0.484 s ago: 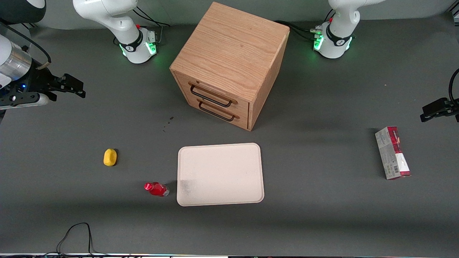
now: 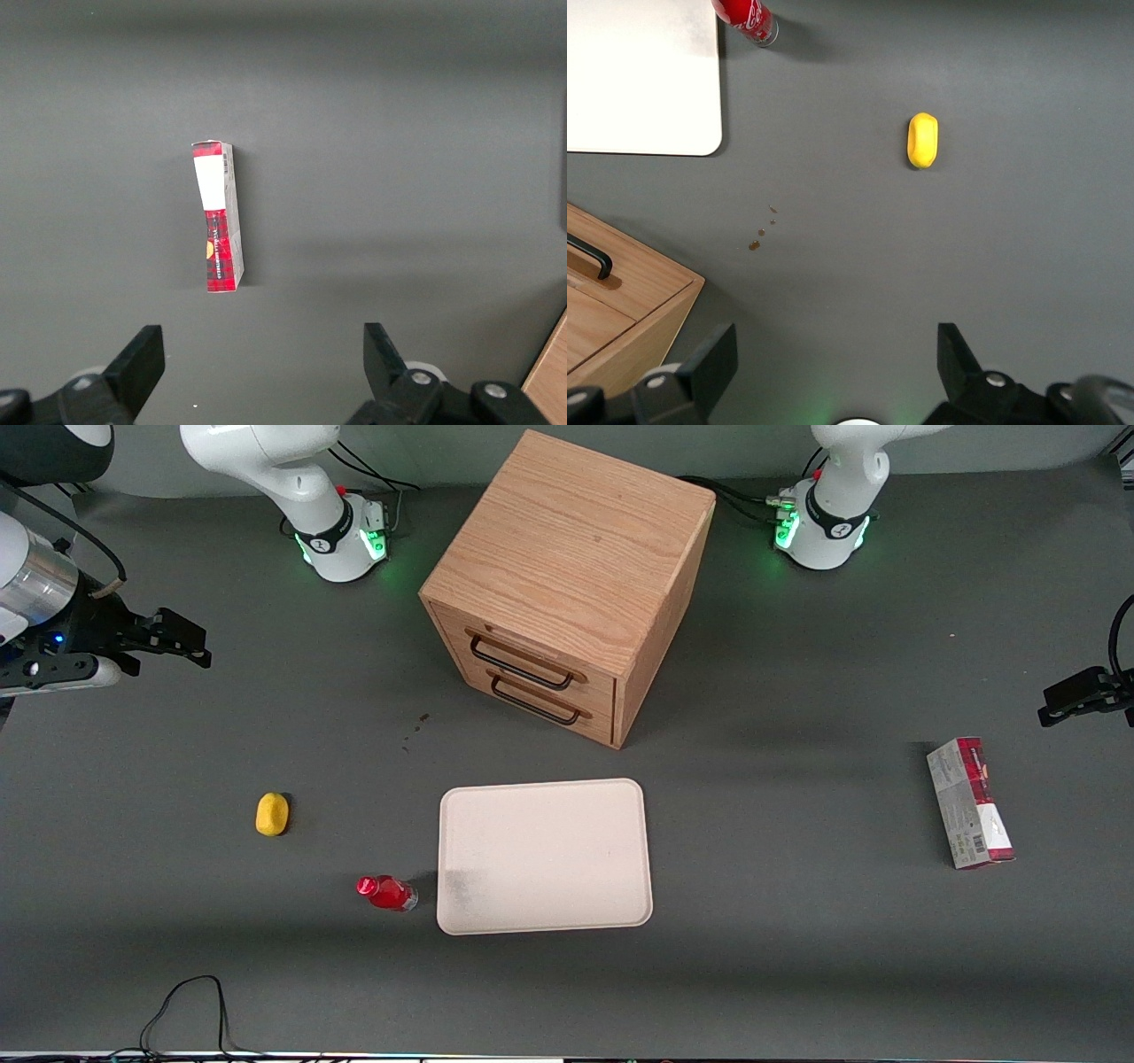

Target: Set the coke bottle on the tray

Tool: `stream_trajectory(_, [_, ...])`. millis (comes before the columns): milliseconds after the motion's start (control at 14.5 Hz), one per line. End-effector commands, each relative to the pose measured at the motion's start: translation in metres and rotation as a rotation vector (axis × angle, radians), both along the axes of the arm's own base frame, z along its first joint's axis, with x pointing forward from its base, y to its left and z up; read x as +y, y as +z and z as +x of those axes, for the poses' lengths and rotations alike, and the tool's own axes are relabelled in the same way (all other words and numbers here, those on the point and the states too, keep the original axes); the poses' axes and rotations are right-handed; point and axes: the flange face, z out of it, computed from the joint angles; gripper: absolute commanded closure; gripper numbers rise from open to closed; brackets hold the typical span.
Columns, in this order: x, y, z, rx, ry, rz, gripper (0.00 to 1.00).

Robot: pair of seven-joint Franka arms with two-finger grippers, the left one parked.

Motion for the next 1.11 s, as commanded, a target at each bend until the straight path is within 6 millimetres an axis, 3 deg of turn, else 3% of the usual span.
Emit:
stream_trajectory(0, [-0.007,0.01,0.016,0.016,-0.001,0.009,0.0])
stream_trajectory(277, [-0.005,0.019,0.028,0.052,-0.004,0.025,0.0])
stream_trajectory(1038, [0.002,0.02,0.031,0.059,-0.011,0.022,0.0])
